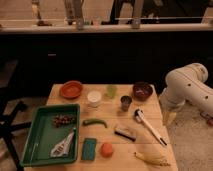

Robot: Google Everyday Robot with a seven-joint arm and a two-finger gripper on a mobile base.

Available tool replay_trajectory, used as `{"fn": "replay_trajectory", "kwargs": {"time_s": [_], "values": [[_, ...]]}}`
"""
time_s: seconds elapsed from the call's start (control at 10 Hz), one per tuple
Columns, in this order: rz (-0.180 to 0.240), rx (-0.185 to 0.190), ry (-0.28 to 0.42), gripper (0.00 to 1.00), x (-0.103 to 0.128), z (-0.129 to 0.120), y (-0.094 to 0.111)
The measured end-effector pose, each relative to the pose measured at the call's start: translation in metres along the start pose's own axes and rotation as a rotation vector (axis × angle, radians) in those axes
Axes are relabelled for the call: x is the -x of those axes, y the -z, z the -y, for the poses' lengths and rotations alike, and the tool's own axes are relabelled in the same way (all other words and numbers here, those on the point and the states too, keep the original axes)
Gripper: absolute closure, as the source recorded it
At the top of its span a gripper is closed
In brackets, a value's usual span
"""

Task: Place grapes in red bowl

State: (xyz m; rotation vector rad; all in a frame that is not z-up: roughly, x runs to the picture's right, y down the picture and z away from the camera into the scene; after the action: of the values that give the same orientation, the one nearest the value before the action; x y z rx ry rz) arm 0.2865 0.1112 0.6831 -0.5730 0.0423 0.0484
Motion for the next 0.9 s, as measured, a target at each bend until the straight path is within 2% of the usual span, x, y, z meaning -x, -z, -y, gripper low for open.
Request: {"fn": "replay_trajectory", "kwargs": {"time_s": [0.6,0.8,0.9], "values": [[0.007,-0.006,0.003,0.2,-0.001,0.0,0.001],[0.063,-0.036,0.013,0.2,0.006,-0.003,0.013],[0.091,-0.058,0.018,0.2,0.011,-0.005,0.025]]}}
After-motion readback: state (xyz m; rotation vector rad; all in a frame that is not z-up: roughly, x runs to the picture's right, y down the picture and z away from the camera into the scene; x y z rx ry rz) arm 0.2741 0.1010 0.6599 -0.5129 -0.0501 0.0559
